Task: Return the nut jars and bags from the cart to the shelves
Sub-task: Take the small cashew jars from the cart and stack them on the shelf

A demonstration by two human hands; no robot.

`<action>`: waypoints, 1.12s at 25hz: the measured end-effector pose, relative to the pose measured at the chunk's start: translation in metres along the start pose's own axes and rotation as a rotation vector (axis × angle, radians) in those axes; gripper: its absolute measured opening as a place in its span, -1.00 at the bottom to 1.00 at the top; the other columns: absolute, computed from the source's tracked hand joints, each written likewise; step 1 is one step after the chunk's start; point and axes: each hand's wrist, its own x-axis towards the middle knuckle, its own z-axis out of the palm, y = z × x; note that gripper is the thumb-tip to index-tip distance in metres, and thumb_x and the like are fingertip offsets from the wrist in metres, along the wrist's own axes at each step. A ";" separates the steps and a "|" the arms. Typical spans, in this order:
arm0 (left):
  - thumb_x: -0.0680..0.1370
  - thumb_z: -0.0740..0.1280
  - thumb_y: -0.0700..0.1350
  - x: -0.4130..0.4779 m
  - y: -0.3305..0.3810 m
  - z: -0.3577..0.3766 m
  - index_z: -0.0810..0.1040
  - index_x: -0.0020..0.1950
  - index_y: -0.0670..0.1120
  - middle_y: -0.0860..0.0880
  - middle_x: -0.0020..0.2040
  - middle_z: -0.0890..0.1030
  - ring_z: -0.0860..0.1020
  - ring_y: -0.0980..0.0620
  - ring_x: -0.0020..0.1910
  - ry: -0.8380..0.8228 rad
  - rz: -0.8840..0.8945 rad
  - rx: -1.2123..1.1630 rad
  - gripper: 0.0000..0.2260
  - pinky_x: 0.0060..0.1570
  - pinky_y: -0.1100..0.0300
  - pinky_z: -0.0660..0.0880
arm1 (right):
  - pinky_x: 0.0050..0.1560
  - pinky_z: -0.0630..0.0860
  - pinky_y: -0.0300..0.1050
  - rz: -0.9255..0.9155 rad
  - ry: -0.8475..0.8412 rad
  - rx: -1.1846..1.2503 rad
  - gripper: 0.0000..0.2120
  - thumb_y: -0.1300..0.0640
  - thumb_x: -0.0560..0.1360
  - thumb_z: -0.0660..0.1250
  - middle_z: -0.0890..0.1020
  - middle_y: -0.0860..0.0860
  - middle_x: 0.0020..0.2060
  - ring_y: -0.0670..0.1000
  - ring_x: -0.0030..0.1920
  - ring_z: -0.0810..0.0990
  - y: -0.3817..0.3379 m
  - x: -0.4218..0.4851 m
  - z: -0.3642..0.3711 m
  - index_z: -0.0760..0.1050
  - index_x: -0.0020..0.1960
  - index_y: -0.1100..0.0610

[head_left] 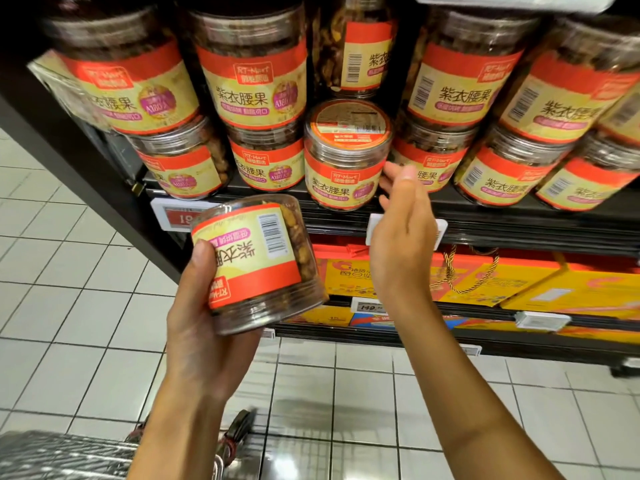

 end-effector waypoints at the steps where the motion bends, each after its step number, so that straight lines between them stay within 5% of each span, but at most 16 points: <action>1: 0.16 0.53 0.21 0.000 -0.001 0.000 0.67 0.02 0.04 0.05 0.00 0.68 0.63 0.07 0.03 0.000 -0.006 -0.001 -0.50 0.03 0.06 0.57 | 0.26 0.37 -0.22 0.019 -0.036 -0.010 -0.53 -0.04 0.55 -0.07 0.53 -0.01 0.16 -0.09 0.21 0.46 0.001 0.001 0.000 0.42 0.28 0.13; 5: 0.13 0.53 0.22 0.000 -0.003 0.003 0.68 0.01 0.02 0.02 0.00 0.68 0.63 0.04 0.02 0.005 -0.026 0.035 -0.48 0.06 0.03 0.57 | 0.24 0.38 -0.22 0.026 -0.048 0.013 -0.64 0.00 0.60 -0.03 0.52 -0.01 0.12 -0.12 0.17 0.47 -0.002 0.005 -0.008 0.44 0.22 0.08; 8: 0.16 0.50 0.20 0.000 0.000 0.007 0.68 0.01 -0.01 -0.03 0.00 0.68 0.65 0.01 0.00 0.026 -0.094 0.064 -0.50 0.01 0.02 0.59 | 0.10 0.42 -0.34 -0.225 -0.104 -0.062 -0.77 0.05 0.57 0.11 0.52 0.04 0.11 -0.14 0.09 0.51 -0.007 -0.020 -0.022 0.47 0.12 0.07; 10: 0.26 0.43 0.18 0.004 0.007 0.012 0.67 0.05 -0.05 -0.08 0.03 0.68 0.65 -0.02 0.00 0.054 -0.195 0.129 -0.53 -0.06 0.05 0.61 | 0.28 0.36 -0.27 -0.491 -0.338 -0.354 -0.60 0.16 0.52 0.25 0.42 0.03 0.29 -0.10 0.30 0.40 -0.007 -0.032 -0.038 0.35 0.34 0.20; 12: 0.33 0.34 0.17 0.005 0.016 0.018 0.60 0.18 -0.10 -0.13 0.10 0.66 0.65 -0.05 0.03 0.034 -0.326 0.175 -0.48 -0.05 0.06 0.60 | 0.48 0.12 -0.08 -0.725 -0.605 -0.678 -0.21 0.25 0.41 0.42 0.15 -0.01 0.47 -0.03 0.49 0.12 -0.002 -0.033 -0.052 0.04 0.48 0.13; 16: 0.40 0.20 0.31 -0.002 0.026 0.045 0.56 0.25 -0.02 -0.04 0.16 0.63 0.62 0.01 0.07 -0.114 -0.527 0.251 -0.42 0.14 0.01 0.52 | 0.50 -0.04 0.09 -0.784 -0.686 -0.551 -0.19 0.02 0.40 0.45 0.07 0.03 0.49 0.05 0.52 0.00 -0.015 -0.025 -0.057 0.01 0.44 0.10; 18: 0.54 0.00 0.29 0.001 0.027 0.055 0.48 0.31 0.01 0.00 0.24 0.55 0.59 0.01 0.16 -0.041 -0.455 0.475 -0.46 0.16 0.02 0.50 | 0.49 0.05 0.09 -0.722 -0.705 -0.428 -0.20 -0.09 0.36 0.44 0.19 -0.02 0.46 -0.02 0.50 0.11 -0.021 -0.014 -0.062 0.10 0.43 0.07; 20: 0.58 -0.05 0.26 0.004 0.025 0.054 0.33 0.44 0.00 -0.04 0.40 0.41 0.40 -0.04 0.38 0.081 -0.238 0.806 -0.45 0.34 0.03 0.35 | 0.40 0.28 -0.12 -0.462 -0.765 -0.260 -0.21 -0.13 0.23 0.50 0.36 -0.16 0.36 -0.15 0.41 0.30 -0.027 -0.011 -0.068 0.23 0.37 -0.15; 22: 0.52 0.04 0.32 0.002 0.021 0.057 0.52 0.27 0.16 0.12 0.24 0.57 0.46 0.16 0.29 0.076 0.013 0.986 -0.53 0.29 0.17 0.38 | 0.17 0.44 -0.32 -0.100 -0.828 0.022 -0.29 -0.05 0.12 0.55 0.56 -0.26 0.16 -0.23 0.22 0.49 -0.033 -0.014 -0.073 0.38 0.22 -0.21; 24: 0.44 0.10 0.31 -0.002 0.018 0.061 0.67 -0.01 0.15 0.18 -0.02 0.68 0.59 0.26 0.07 0.060 0.023 0.734 -0.57 0.15 0.25 0.48 | -0.01 0.49 -0.37 0.112 -0.853 0.288 -0.32 0.07 0.09 0.57 0.65 -0.24 -0.01 -0.23 0.06 0.59 -0.035 -0.019 -0.073 0.41 0.16 -0.04; 28: 0.57 0.10 0.22 0.004 -0.001 0.063 0.62 0.09 -0.02 -0.04 0.10 0.66 0.60 -0.02 0.14 0.210 0.024 0.454 -0.57 0.26 -0.06 0.45 | -0.17 0.47 -0.43 0.126 -0.437 0.213 -0.58 -0.11 0.26 0.42 0.67 -0.06 -0.12 -0.24 -0.13 0.62 -0.046 -0.037 -0.057 0.36 0.03 -0.02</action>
